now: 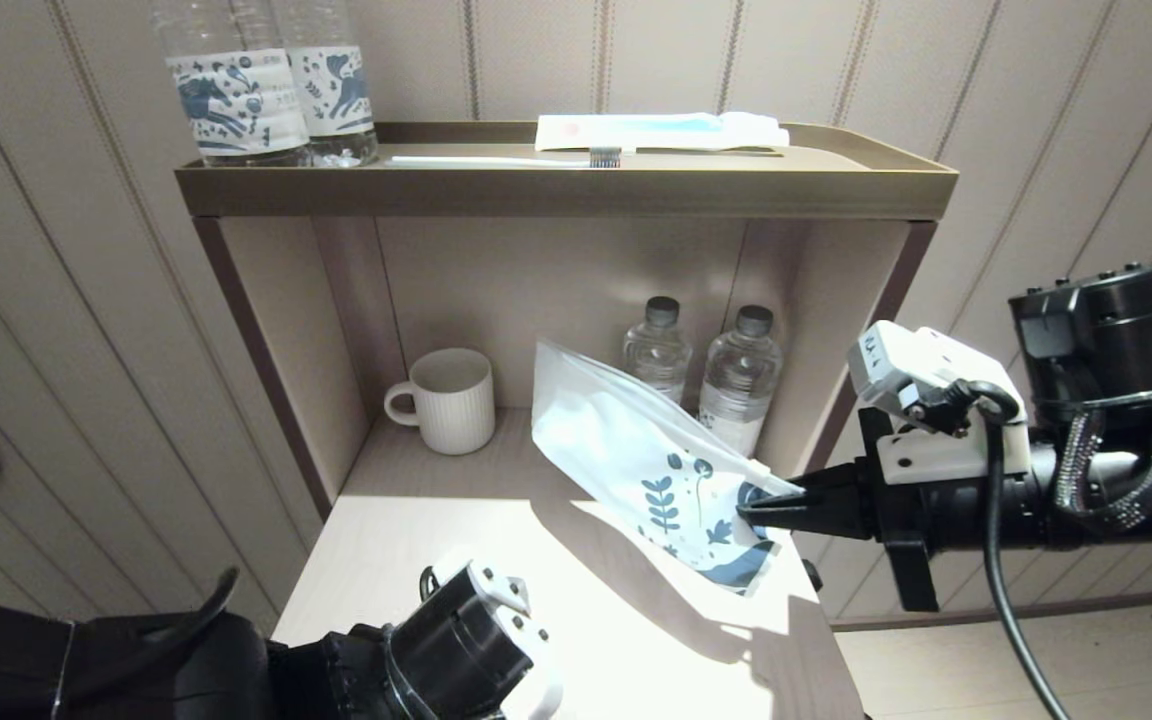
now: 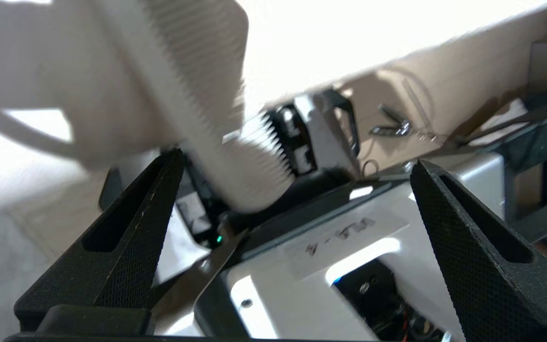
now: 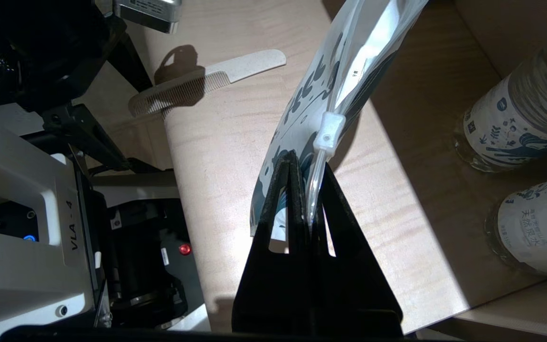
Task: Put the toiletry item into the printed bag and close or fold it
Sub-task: Pick up the comb
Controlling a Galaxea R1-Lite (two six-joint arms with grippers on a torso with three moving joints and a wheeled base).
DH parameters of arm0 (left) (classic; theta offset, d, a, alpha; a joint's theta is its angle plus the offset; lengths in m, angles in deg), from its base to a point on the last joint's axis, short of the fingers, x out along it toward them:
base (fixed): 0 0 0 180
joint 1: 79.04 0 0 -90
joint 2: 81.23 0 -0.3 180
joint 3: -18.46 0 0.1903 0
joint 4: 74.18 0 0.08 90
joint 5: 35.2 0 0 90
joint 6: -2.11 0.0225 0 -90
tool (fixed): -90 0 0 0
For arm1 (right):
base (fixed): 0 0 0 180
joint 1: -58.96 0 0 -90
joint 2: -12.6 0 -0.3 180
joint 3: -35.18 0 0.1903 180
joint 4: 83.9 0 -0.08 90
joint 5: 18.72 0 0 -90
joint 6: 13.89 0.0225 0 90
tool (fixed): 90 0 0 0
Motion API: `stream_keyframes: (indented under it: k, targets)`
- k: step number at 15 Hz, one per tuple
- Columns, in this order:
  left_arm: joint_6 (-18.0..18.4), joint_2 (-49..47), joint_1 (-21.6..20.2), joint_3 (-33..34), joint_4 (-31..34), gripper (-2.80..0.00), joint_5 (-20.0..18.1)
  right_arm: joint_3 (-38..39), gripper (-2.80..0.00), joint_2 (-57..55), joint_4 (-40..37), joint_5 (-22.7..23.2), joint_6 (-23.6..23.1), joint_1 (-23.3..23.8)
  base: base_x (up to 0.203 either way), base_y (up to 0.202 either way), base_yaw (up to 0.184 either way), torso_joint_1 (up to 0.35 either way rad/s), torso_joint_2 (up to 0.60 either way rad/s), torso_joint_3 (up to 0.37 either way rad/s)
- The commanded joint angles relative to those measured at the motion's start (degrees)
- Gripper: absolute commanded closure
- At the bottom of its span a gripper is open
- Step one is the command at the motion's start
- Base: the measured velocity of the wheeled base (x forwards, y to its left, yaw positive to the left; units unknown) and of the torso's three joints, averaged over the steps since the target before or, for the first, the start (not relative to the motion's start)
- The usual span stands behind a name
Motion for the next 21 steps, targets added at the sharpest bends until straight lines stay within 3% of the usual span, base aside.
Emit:
stream_keyframes:
  k: [1,16,17,21]
  targets:
    - [-0.15,-1.67,0.0,-0.78,-0.3,-2.8,0.05,-0.08,0.0,0.05,0.02,0.22,-0.16,0.1,0.0,0.0,0.0,0.0,0.0,0.0]
    - [-0.29,-2.09,-0.52,-1.86,-1.72,-2.8,-0.27,0.0,0.0,0.16,0.02,0.22,-0.16,0.13,0.0,0.0,0.0,0.0,0.0,0.0]
    - [-0.29,-2.37,-0.52,-1.77,-1.72,0.0,-0.27,-0.07,0.0,0.14,0.02,0.24,-0.16,0.13,0.0,0.0,0.0,0.0,0.0,0.0]
    - [-0.04,-3.06,-0.52,-1.83,-1.69,0.0,-0.24,0.0,0.0,0.29,0.02,0.22,-0.16,0.13,0.0,0.0,0.0,0.0,0.0,0.0]
